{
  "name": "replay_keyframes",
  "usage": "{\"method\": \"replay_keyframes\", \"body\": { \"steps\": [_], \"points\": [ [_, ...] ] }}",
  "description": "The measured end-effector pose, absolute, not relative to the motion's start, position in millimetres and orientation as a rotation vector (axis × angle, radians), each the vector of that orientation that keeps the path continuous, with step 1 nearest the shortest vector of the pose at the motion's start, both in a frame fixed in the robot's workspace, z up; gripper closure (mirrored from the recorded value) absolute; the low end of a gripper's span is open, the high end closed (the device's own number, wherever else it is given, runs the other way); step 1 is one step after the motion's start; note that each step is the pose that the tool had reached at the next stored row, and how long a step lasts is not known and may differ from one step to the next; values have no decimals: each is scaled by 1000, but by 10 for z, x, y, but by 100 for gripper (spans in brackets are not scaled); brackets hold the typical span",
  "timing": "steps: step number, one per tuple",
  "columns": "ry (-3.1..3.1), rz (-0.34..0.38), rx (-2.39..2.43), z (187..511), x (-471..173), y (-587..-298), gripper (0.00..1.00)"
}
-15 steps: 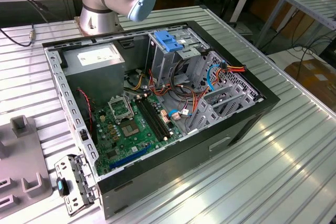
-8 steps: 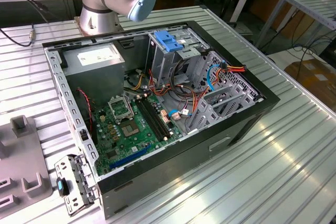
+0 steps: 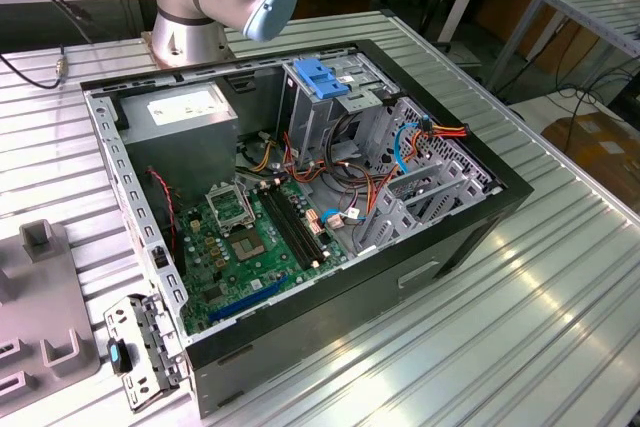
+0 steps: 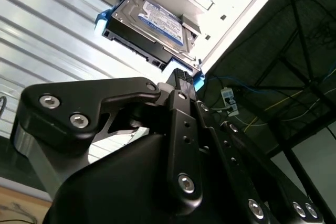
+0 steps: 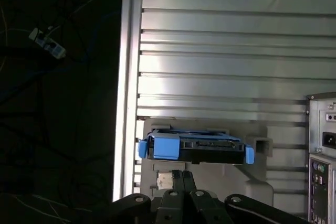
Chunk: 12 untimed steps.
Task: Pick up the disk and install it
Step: 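Pick up the disk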
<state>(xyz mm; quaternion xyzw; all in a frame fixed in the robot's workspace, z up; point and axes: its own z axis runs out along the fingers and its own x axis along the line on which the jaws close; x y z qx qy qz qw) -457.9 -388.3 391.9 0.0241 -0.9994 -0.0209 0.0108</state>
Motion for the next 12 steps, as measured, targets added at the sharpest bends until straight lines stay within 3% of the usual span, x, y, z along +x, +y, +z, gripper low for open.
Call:
{"method": "replay_keyframes", "body": {
  "steps": [12],
  "points": [
    [-3113, -64, 170, 3919, -4579, -3883, 89]
  ]
}}
